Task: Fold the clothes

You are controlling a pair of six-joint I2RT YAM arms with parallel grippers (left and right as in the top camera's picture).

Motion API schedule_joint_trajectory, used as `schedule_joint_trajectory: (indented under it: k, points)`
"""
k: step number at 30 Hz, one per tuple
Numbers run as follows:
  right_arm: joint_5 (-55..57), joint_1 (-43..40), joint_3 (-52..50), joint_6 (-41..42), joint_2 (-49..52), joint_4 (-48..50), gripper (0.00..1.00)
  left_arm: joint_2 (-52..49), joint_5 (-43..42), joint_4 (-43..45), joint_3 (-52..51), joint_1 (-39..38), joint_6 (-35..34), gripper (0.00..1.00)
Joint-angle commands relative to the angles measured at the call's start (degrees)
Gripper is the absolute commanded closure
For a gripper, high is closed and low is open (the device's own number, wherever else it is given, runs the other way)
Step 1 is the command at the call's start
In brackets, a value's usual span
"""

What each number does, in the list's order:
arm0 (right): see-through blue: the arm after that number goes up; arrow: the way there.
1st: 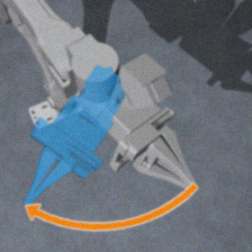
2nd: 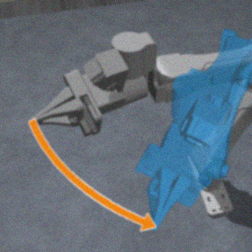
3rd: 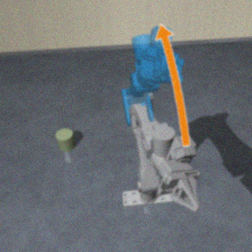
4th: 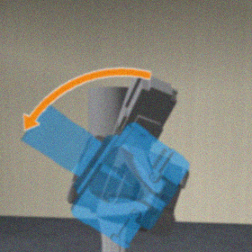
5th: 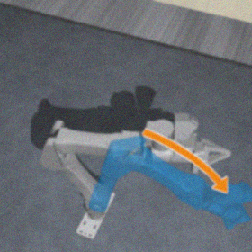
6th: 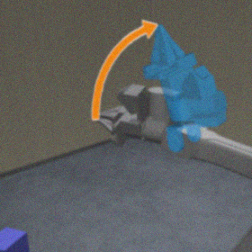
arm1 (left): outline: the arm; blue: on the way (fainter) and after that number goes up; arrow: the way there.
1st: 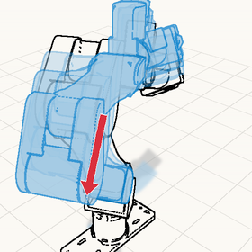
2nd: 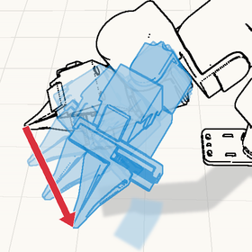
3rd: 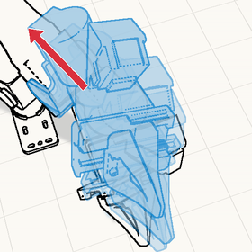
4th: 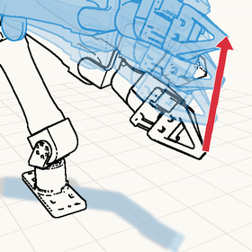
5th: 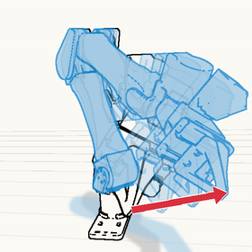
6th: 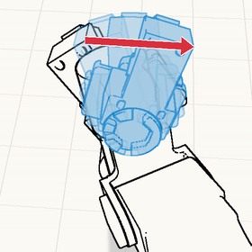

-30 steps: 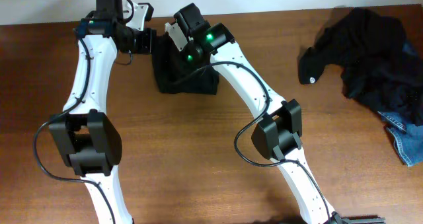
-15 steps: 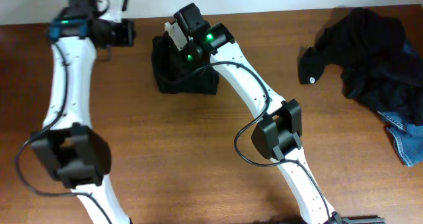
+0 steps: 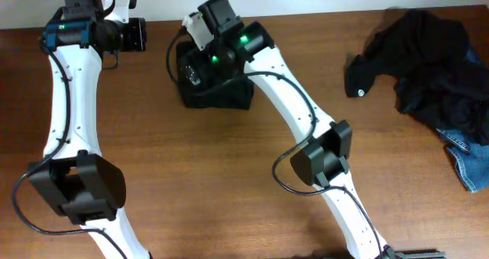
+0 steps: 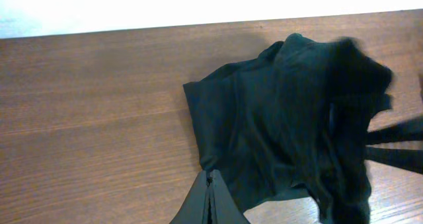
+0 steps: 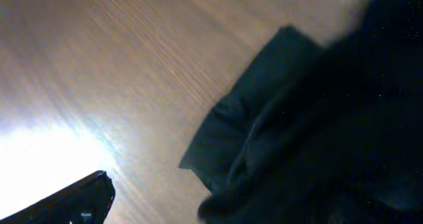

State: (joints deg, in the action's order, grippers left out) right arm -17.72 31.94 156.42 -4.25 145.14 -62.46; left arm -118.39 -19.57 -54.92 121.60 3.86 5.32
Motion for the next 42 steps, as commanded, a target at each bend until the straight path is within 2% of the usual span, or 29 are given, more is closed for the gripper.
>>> schedule_joint_trajectory:
  k: [1,6,12,15,19,24,29,32,37,42]
  points:
    - [-2.0,-2.2,6.3,1.3,-8.0,-1.9,0.01,1.0,0.4,-0.6,0.0,-1.2,0.5,0.99]
    - [-2.0,-8.6,10.7,6.4,-11.3,-5.1,0.01,1.0,2.7,-0.9,0.0,-4.8,2.1,0.99]
    - [-2.0,-17.1,10.8,12.3,-12.0,-10.0,0.01,1.0,3.7,-0.9,-3.4,-9.9,2.1,0.99]
    - [-2.0,-21.0,10.8,12.3,-12.0,-13.1,0.01,1.0,6.6,-0.9,-4.9,-11.5,2.0,0.99]
    - [-2.0,-26.3,10.6,12.1,-12.0,-16.8,0.01,1.0,-5.8,4.5,-4.5,-12.1,1.4,1.0]
    - [-2.0,-28.4,10.6,12.0,-11.7,-19.4,0.01,0.9,-2.6,7.1,-4.6,-16.4,1.9,0.99]
    - [-2.0,-29.0,10.6,10.5,-11.6,-20.5,0.01,0.4,-0.3,11.5,-4.6,-22.4,7.0,0.99]
    - [-2.0,-29.0,10.6,10.5,-11.6,-21.2,0.01,-2.6,5.8,16.3,-4.6,-24.5,7.0,1.0]
    - [-1.5,-29.0,10.6,10.0,-11.6,-22.8,0.01,-9.8,9.0,19.3,-4.6,-23.1,6.7,0.99]
    - [-1.1,-29.0,10.6,9.0,-11.6,-23.3,0.01,-13.9,12.2,19.3,-4.6,-19.2,3.4,1.0]
